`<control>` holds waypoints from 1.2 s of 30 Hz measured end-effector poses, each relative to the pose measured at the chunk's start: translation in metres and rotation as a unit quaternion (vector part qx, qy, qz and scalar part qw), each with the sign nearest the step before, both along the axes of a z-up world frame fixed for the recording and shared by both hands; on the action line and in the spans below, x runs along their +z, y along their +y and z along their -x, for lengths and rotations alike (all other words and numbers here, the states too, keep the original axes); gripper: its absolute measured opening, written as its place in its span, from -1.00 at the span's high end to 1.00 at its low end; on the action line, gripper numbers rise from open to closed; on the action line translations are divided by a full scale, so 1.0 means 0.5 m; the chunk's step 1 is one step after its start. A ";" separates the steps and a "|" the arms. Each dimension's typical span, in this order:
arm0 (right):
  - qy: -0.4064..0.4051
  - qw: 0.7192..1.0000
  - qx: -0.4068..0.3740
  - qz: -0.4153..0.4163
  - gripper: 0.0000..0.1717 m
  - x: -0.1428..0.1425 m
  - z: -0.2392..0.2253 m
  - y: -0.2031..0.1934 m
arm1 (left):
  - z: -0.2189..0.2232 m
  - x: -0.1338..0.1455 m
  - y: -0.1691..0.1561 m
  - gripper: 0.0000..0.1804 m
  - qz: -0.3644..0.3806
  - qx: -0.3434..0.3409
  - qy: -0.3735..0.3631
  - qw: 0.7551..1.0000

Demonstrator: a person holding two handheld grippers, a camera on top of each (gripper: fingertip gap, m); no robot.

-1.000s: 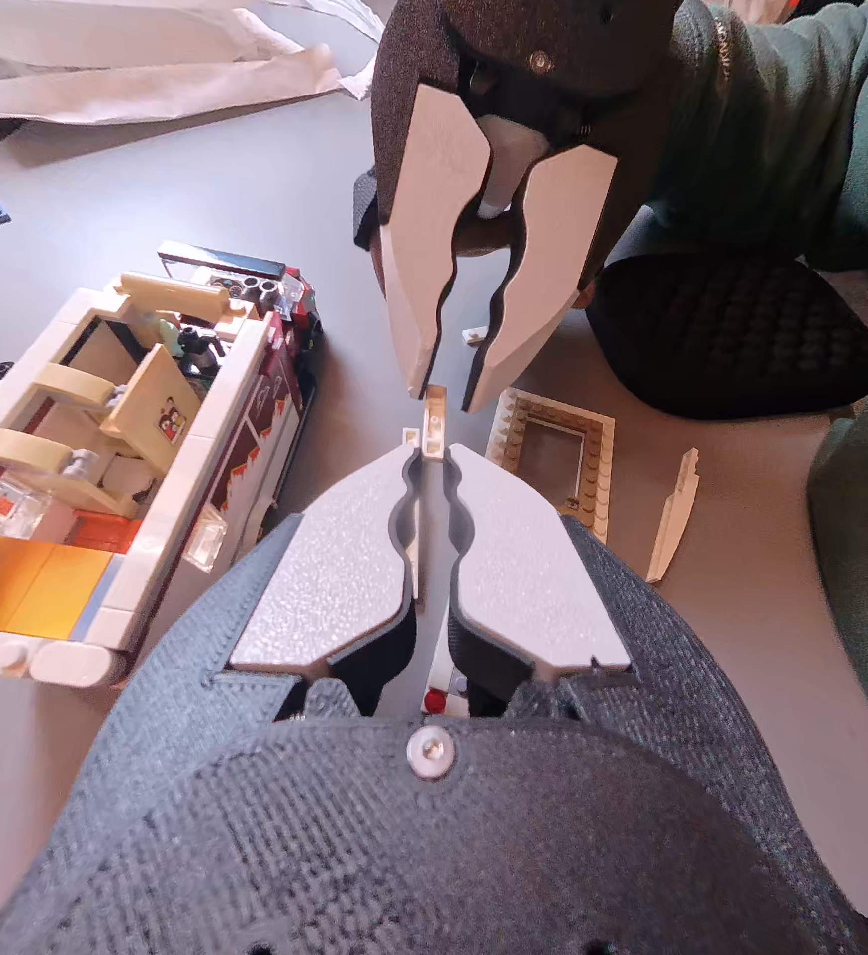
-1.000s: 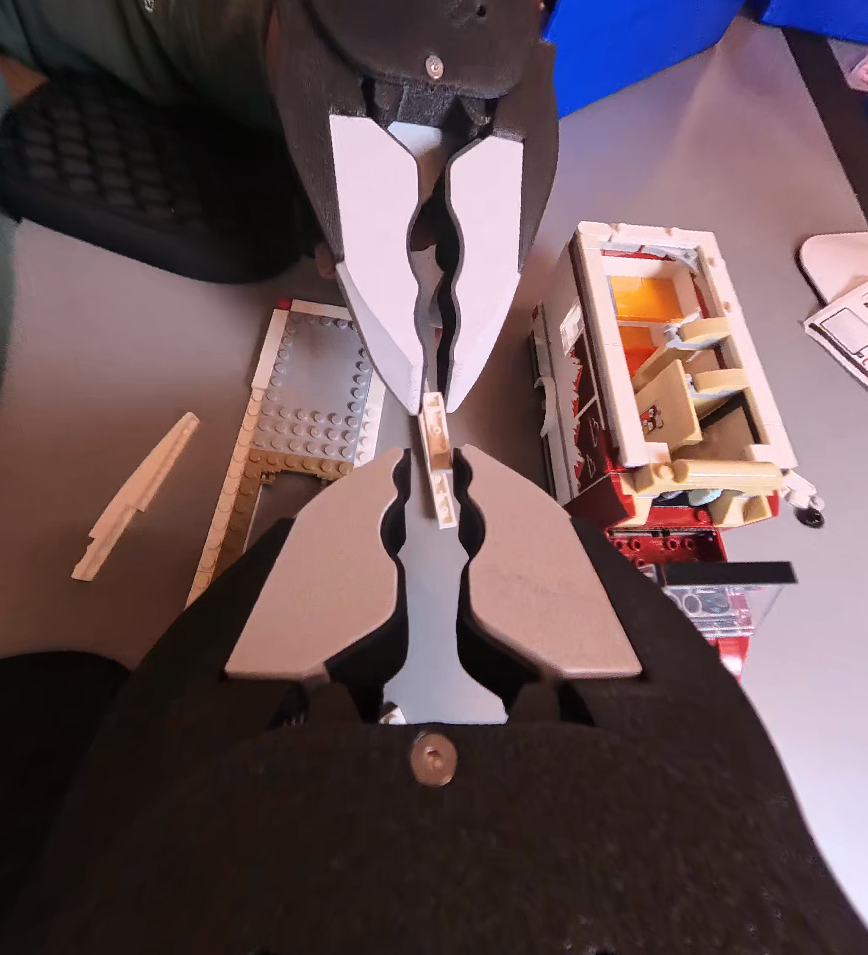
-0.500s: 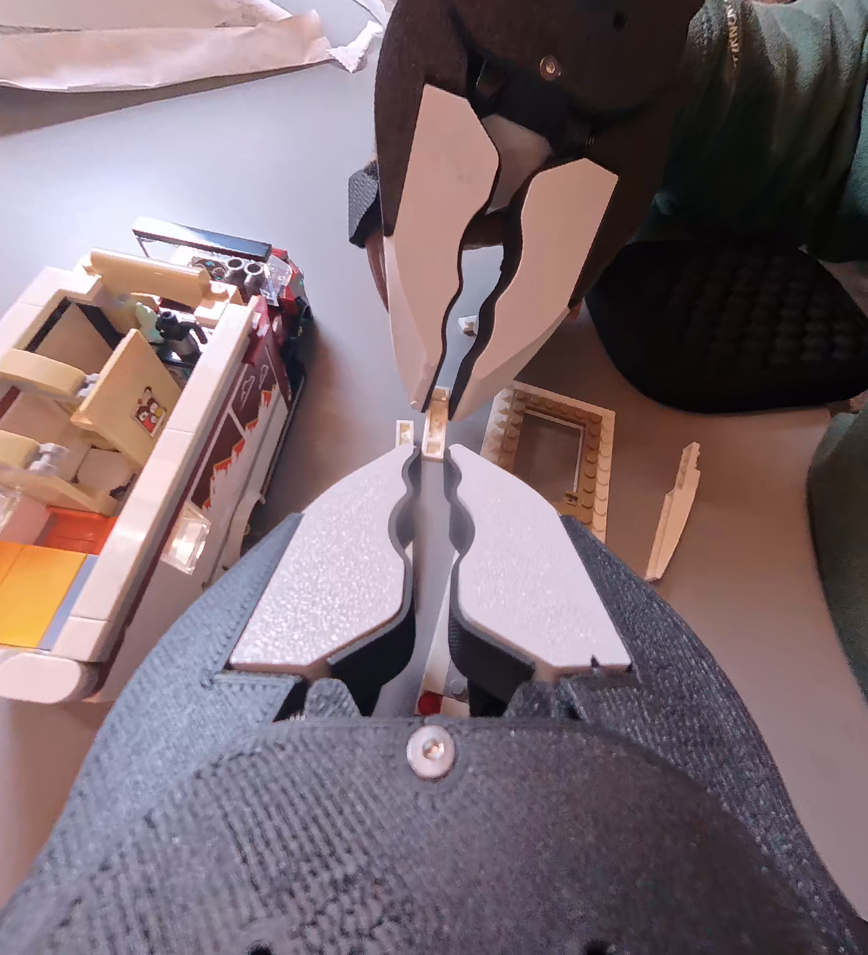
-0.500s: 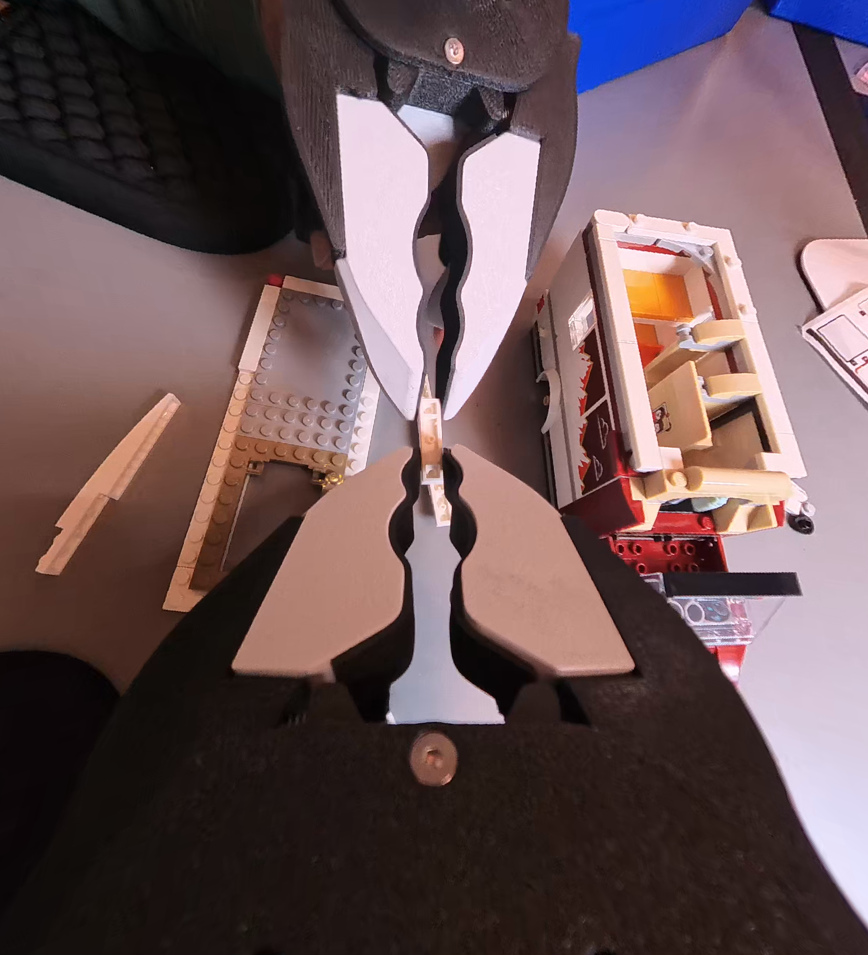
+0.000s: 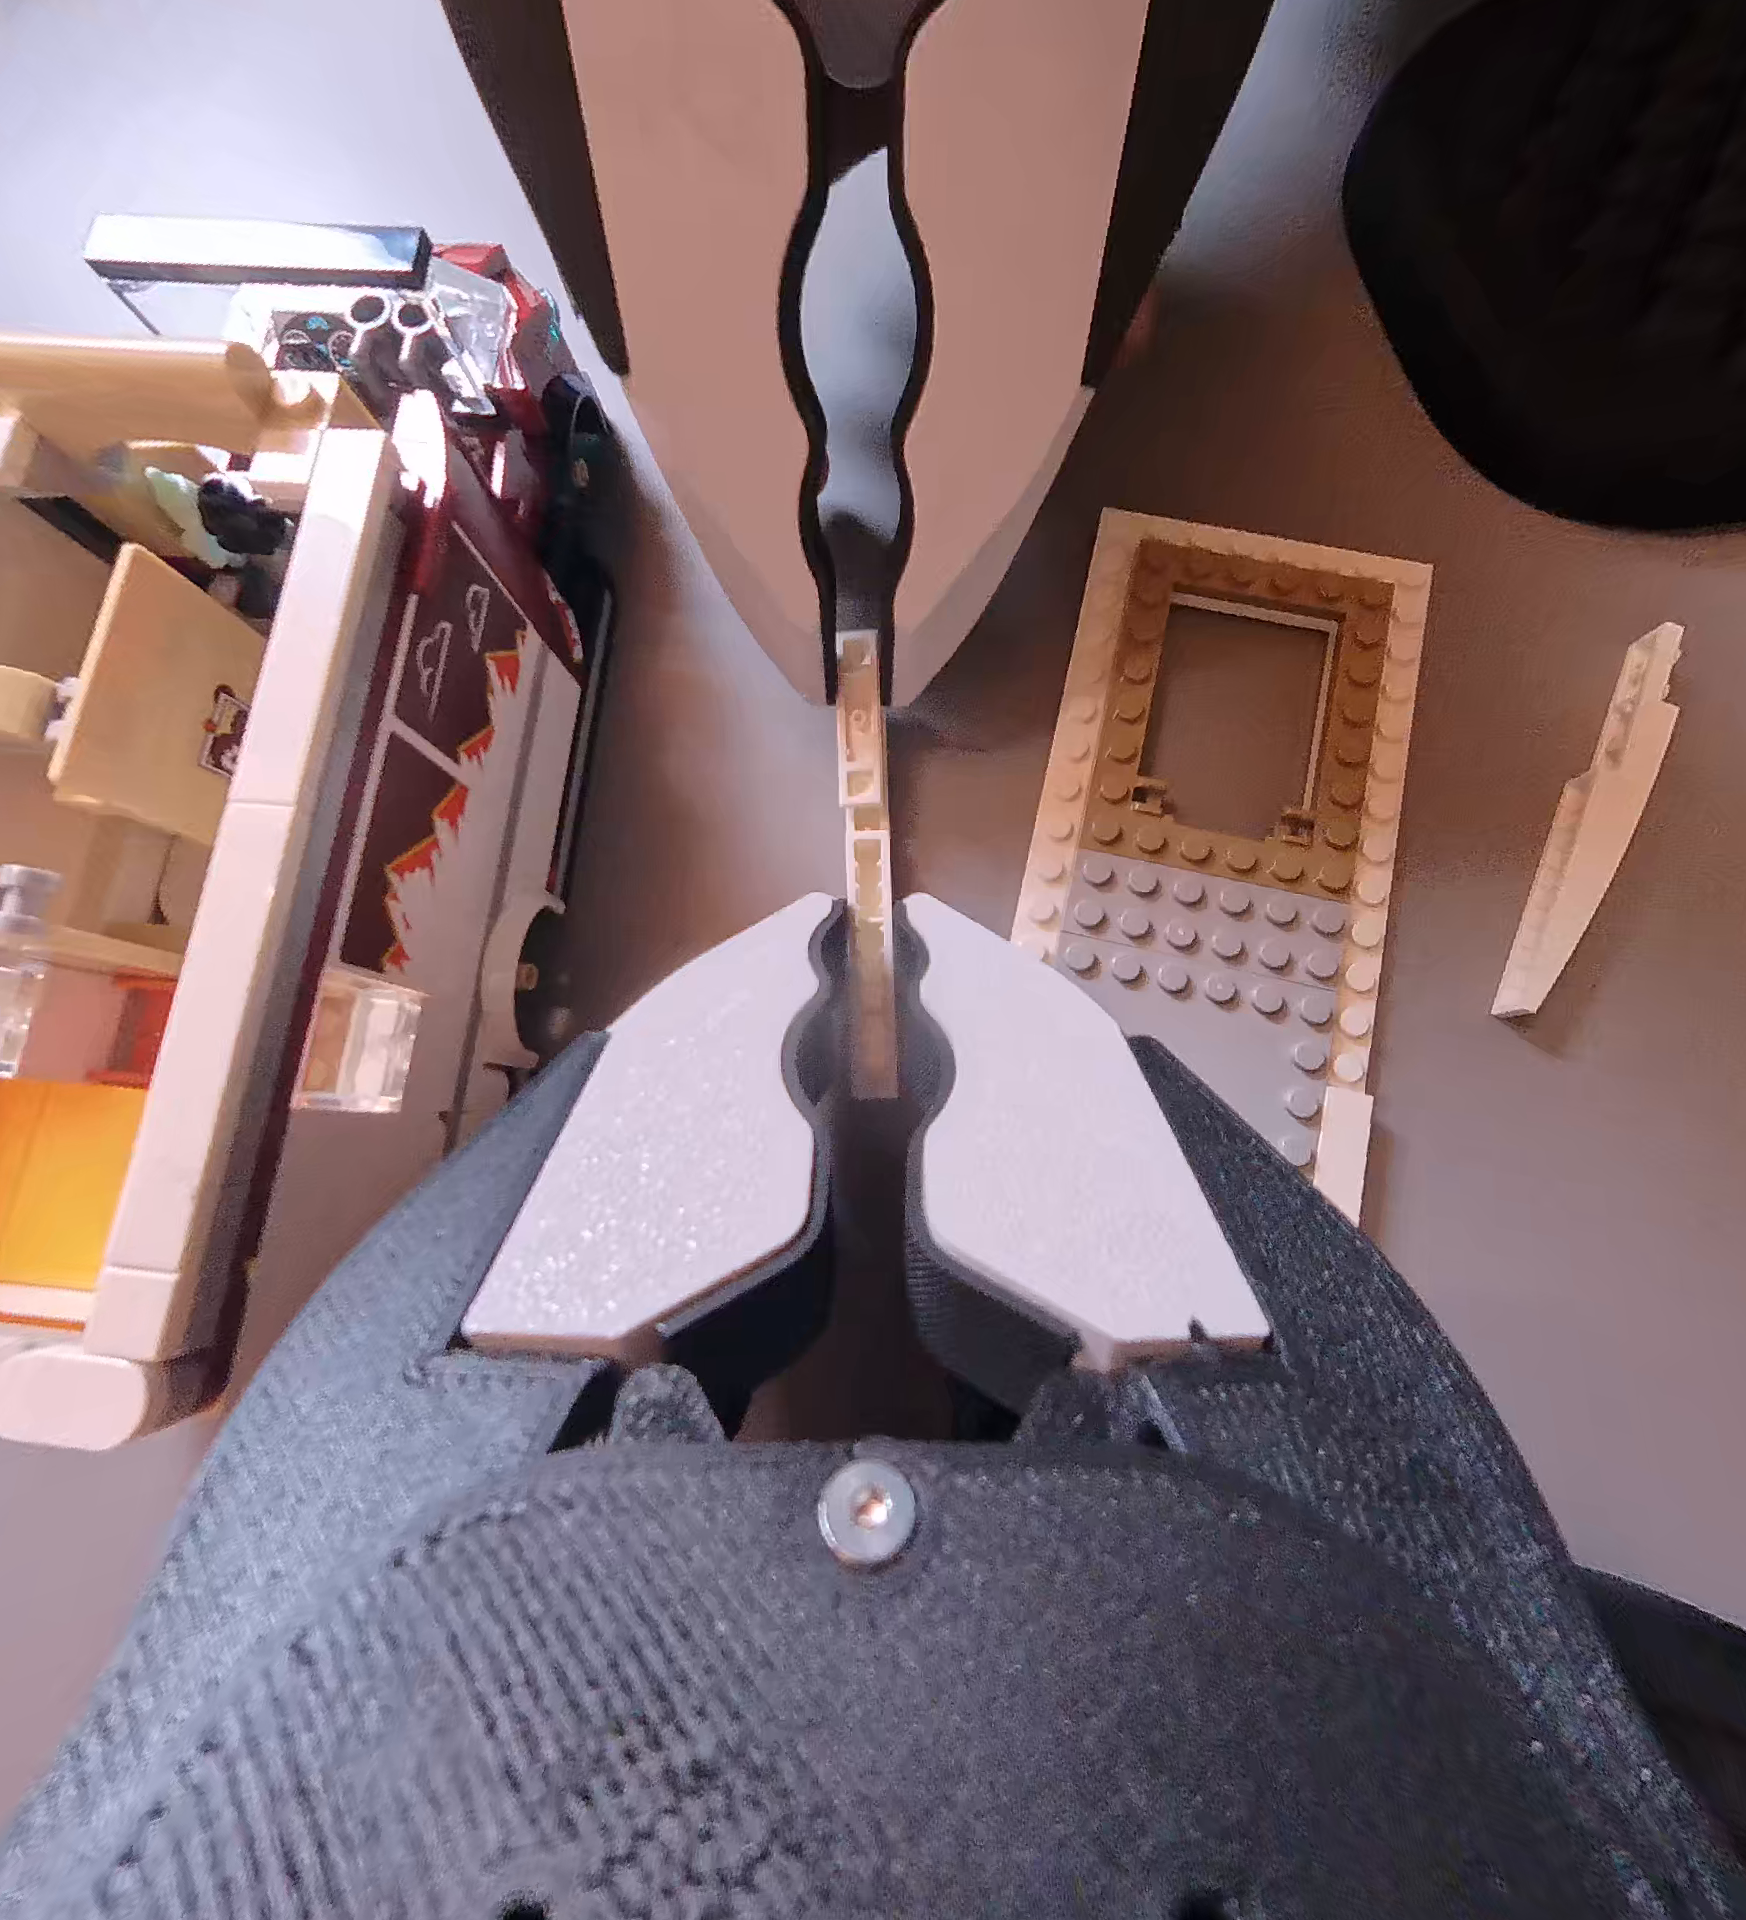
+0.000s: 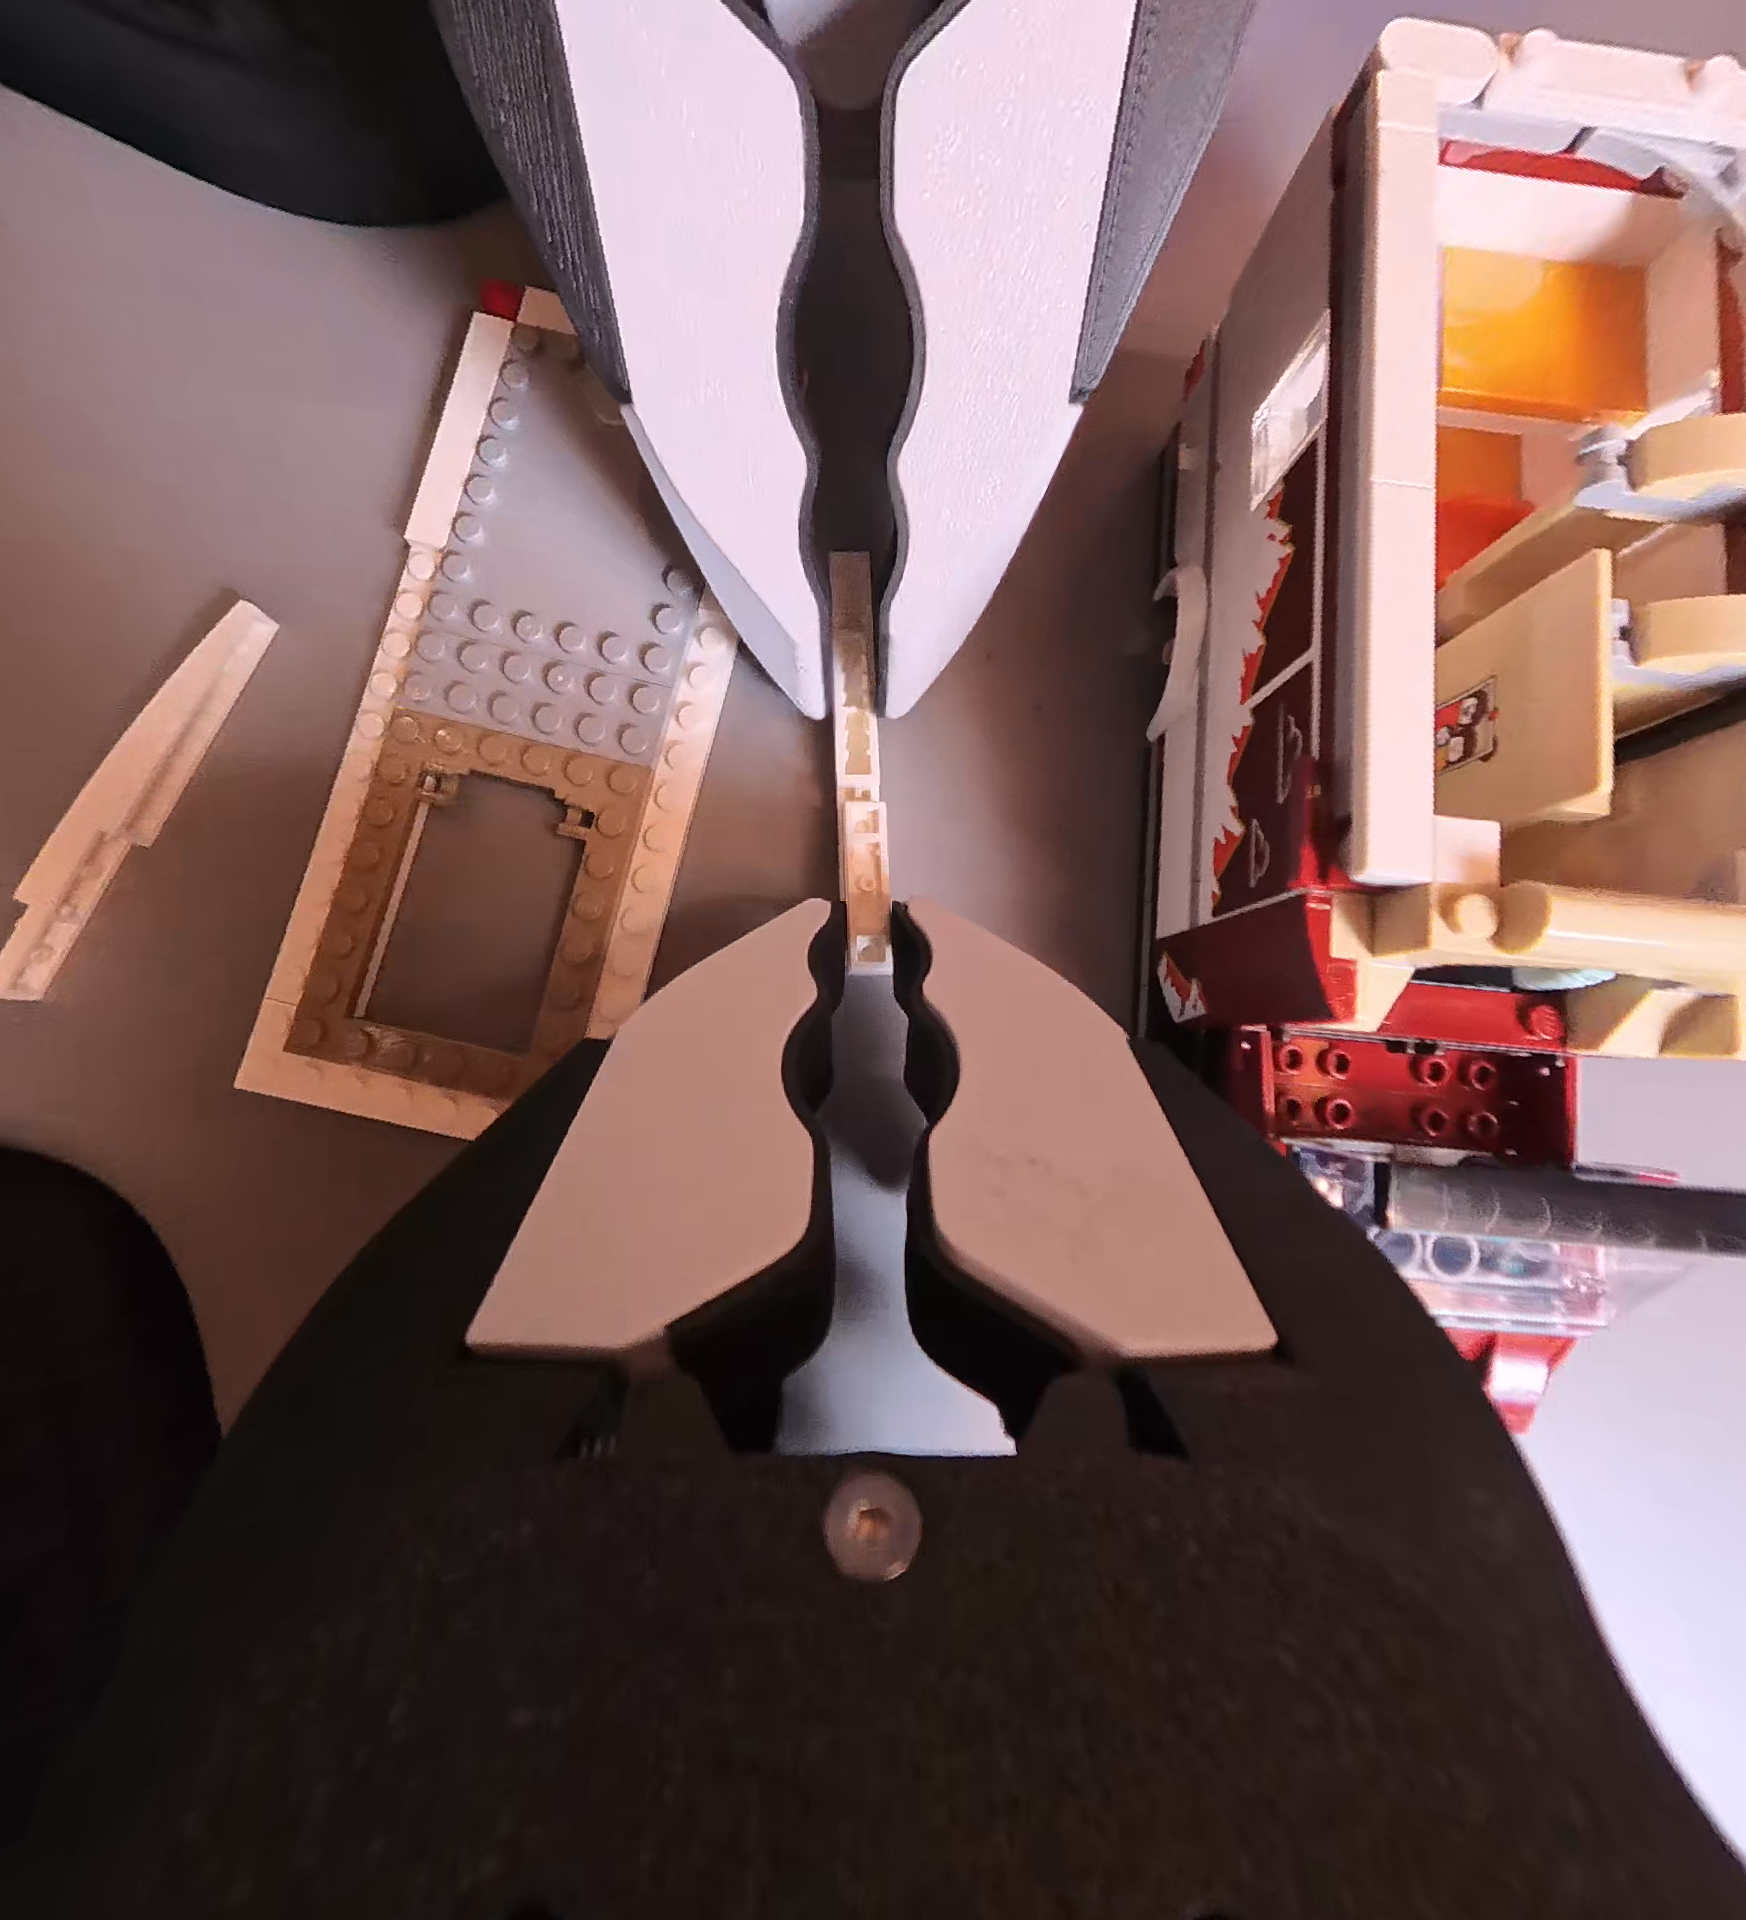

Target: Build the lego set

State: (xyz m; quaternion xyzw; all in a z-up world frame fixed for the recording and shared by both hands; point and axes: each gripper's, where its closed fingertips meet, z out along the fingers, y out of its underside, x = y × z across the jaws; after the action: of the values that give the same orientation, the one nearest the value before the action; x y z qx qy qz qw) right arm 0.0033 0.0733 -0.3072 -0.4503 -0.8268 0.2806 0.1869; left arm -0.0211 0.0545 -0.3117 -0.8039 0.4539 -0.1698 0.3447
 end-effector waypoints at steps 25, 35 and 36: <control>-0.007 1.000 0.001 0.001 0.85 -0.003 0.003 -0.010 | 0.002 0.005 0.002 0.86 0.001 0.006 -0.003 1.000; -0.003 1.000 0.008 0.005 0.80 0.000 0.001 -0.015 | 0.002 -0.002 0.013 0.79 0.006 -0.001 0.018 1.000; -0.003 1.000 0.008 0.006 0.80 0.000 0.001 -0.015 | 0.001 -0.003 0.013 0.80 0.008 -0.002 0.019 1.000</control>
State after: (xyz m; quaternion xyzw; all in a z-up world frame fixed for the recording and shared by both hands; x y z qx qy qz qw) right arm 0.0030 0.0655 -0.3074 -0.4456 -0.8293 0.2857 0.1790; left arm -0.0216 0.0612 -0.3130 -0.8088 0.4607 -0.1594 0.3290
